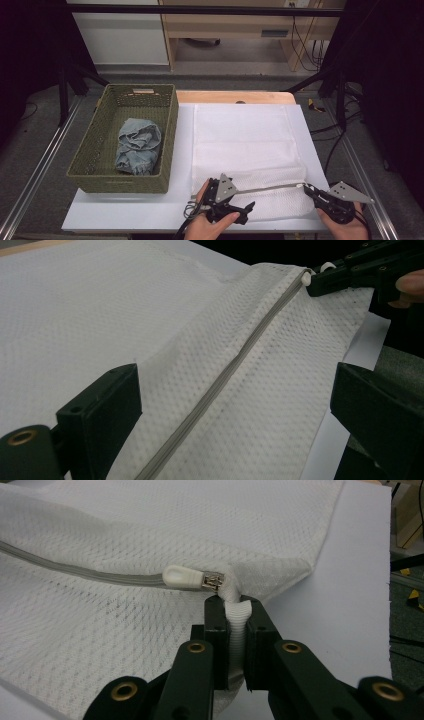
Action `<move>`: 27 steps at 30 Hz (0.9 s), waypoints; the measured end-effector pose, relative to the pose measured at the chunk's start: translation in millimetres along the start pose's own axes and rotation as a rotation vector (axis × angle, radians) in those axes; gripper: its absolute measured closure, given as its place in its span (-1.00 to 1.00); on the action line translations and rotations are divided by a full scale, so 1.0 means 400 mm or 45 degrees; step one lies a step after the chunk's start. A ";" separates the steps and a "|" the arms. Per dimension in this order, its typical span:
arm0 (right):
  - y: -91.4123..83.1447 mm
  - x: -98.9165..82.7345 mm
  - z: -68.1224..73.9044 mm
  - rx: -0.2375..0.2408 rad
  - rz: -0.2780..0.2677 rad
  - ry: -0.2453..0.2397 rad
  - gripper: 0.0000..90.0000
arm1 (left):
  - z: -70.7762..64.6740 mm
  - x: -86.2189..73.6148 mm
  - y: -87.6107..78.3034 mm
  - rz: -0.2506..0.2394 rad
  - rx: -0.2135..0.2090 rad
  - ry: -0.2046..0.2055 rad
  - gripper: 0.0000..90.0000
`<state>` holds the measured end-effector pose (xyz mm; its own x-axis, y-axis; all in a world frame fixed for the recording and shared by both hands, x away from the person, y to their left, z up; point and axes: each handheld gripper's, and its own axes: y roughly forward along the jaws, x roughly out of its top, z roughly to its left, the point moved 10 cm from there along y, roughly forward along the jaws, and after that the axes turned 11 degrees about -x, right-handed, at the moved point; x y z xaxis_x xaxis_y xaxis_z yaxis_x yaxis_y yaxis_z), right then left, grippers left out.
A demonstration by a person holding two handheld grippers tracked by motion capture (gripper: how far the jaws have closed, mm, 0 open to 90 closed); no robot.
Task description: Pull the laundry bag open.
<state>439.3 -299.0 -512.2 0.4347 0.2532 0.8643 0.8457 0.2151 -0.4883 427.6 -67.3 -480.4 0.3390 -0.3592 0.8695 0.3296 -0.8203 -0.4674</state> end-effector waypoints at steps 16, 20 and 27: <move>-0.012 0.020 0.010 0.032 -0.047 -0.004 0.86 | -0.016 0.113 0.138 0.001 -0.043 0.016 -0.81; -0.010 0.023 0.013 0.035 -0.052 -0.007 0.86 | -0.022 0.128 0.161 -0.003 -0.058 0.013 -0.80; -0.014 0.024 0.009 0.029 -0.064 0.003 0.86 | -0.029 0.145 0.183 -0.030 -0.082 -0.033 -0.78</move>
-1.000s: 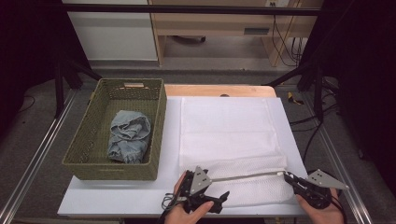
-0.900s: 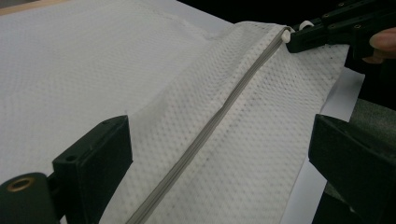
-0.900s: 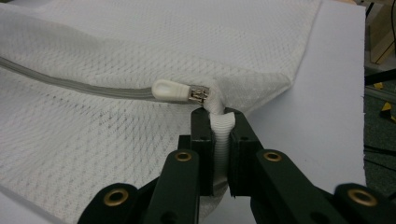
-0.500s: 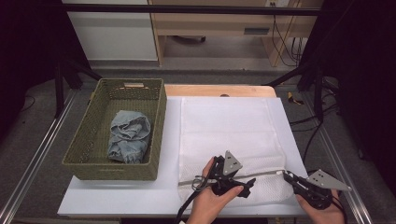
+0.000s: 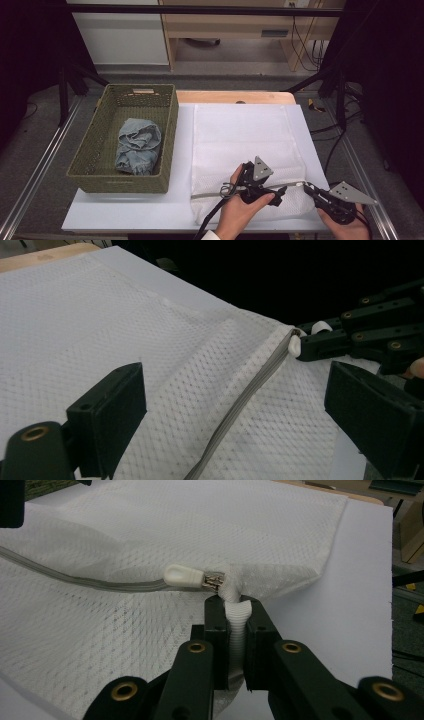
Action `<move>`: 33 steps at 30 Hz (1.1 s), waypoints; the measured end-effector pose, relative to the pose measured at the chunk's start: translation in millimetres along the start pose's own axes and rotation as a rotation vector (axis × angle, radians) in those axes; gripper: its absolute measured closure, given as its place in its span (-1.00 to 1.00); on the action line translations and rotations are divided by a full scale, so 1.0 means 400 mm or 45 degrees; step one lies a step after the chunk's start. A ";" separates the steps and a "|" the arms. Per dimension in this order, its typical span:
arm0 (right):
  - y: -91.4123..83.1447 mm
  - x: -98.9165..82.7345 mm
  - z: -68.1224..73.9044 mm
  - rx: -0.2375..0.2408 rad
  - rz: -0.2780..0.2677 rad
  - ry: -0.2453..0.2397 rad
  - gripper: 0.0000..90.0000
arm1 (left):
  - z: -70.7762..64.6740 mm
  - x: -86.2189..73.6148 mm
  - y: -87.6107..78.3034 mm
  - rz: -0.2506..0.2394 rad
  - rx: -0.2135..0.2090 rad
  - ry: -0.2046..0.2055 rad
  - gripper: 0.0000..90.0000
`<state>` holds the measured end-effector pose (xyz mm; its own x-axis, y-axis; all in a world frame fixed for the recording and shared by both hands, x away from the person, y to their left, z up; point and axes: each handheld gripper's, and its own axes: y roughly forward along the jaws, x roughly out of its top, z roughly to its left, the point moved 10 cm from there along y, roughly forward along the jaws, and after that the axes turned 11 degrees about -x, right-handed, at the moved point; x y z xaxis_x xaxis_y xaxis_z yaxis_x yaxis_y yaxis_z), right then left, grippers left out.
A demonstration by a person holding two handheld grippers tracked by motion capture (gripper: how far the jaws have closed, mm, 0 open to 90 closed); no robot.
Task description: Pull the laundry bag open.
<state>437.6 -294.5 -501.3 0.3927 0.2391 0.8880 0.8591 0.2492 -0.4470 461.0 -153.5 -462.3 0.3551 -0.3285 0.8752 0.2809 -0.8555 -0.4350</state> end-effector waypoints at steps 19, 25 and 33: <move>-0.002 0.006 0.002 0.000 -0.014 0.013 0.86 | -0.020 0.034 0.041 -0.033 -0.063 -0.044 -0.61; -0.002 0.008 0.004 0.006 -0.018 0.020 0.86 | -0.027 0.035 0.056 -0.033 -0.088 -0.063 -0.57; -0.002 0.010 0.007 0.011 -0.020 0.019 0.86 | -0.034 0.028 0.074 -0.008 -0.099 -0.087 -0.39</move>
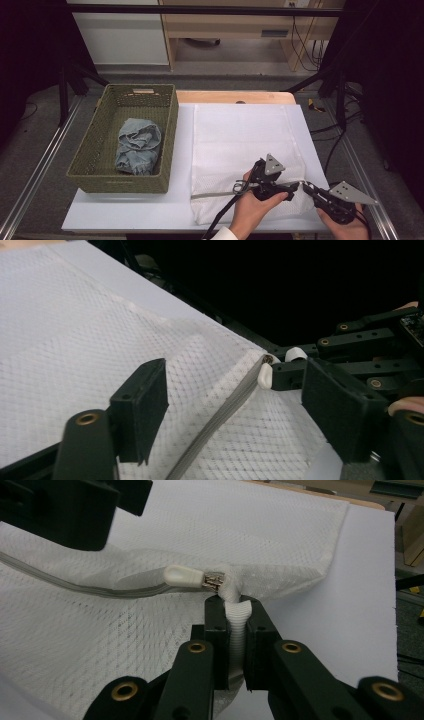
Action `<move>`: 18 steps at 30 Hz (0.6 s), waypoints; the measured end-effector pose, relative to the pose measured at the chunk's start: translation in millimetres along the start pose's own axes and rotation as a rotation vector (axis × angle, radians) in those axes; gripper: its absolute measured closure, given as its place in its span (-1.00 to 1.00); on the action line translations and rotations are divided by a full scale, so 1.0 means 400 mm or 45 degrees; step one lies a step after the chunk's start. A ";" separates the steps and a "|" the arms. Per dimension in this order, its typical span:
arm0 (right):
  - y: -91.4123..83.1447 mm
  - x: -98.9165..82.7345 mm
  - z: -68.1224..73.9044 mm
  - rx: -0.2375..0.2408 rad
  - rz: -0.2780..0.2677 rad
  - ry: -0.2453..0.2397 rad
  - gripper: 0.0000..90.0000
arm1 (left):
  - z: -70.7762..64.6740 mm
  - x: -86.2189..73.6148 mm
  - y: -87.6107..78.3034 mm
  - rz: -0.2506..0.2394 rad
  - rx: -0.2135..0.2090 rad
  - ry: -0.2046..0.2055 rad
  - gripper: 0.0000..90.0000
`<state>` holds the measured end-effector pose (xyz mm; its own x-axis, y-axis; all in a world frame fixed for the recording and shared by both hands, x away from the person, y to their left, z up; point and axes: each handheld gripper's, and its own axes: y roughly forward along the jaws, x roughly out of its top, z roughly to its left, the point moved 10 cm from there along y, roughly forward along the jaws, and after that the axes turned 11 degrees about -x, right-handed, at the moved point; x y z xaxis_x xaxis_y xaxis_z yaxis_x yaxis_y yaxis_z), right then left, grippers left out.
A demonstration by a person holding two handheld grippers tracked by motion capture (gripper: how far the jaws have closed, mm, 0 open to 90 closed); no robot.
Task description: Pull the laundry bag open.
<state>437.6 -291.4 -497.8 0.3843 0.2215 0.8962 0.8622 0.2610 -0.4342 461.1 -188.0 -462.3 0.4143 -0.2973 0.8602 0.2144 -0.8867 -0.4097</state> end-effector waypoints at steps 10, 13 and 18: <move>-0.001 0.002 0.002 0.006 -0.003 -0.008 0.86 | -0.023 -0.023 0.034 0.048 -0.084 -0.077 0.05; 0.000 0.002 0.002 0.007 -0.003 -0.012 0.86 | -0.030 -0.027 0.044 0.046 -0.112 -0.101 0.14; -0.001 0.000 0.002 0.008 0.004 -0.010 0.86 | -0.037 -0.031 0.058 0.024 -0.185 -0.217 0.32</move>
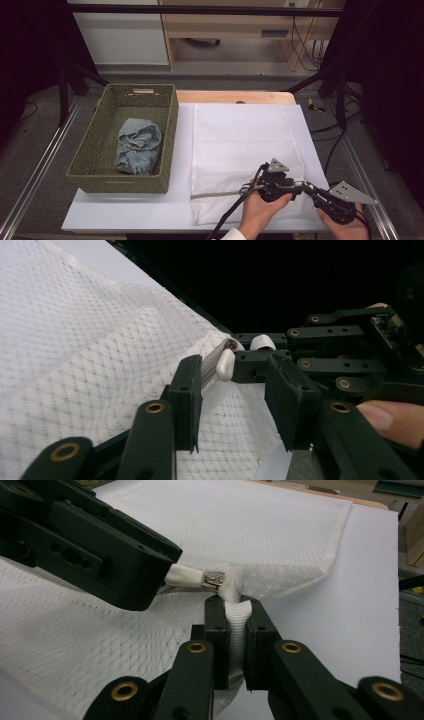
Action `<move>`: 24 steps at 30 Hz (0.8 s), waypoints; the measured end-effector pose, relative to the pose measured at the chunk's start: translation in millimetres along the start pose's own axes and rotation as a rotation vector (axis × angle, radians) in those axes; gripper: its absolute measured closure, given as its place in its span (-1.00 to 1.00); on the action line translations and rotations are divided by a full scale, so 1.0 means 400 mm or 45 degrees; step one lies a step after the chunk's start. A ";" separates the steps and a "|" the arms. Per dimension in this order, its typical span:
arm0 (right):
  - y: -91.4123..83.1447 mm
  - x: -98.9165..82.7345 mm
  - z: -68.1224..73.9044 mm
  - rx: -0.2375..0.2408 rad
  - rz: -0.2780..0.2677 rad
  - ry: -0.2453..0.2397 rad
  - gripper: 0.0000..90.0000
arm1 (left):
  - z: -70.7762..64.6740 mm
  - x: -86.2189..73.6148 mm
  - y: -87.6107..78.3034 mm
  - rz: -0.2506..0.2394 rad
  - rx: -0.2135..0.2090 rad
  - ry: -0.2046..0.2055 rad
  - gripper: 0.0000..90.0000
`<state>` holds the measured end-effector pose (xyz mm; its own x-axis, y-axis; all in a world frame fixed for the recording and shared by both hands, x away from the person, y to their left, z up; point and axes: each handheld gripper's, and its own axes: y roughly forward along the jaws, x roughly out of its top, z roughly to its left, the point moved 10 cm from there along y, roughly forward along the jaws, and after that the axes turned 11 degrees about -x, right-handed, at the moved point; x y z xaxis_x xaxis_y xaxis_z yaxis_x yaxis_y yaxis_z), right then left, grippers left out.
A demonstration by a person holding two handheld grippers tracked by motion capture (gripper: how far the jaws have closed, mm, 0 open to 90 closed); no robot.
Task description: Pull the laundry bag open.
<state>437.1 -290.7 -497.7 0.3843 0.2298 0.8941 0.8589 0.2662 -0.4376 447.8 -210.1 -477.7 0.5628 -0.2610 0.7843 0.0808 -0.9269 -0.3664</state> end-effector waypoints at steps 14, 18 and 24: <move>0.001 -0.001 0.004 0.005 0.005 -0.004 0.86 | 0.007 0.001 0.020 -0.069 -0.059 -0.120 0.76; 0.000 -0.004 0.004 0.009 0.019 0.000 0.87 | 0.009 0.000 0.019 -0.077 -0.057 -0.124 0.92; 0.000 -0.007 0.005 0.005 0.043 0.008 0.89 | 0.009 -0.006 0.021 -0.064 -0.023 -0.120 0.93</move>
<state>435.5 -289.5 -500.4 0.4154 0.2326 0.8794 0.8440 0.2621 -0.4680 450.2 -216.2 -484.3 0.6334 -0.1882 0.7506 0.0966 -0.9432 -0.3180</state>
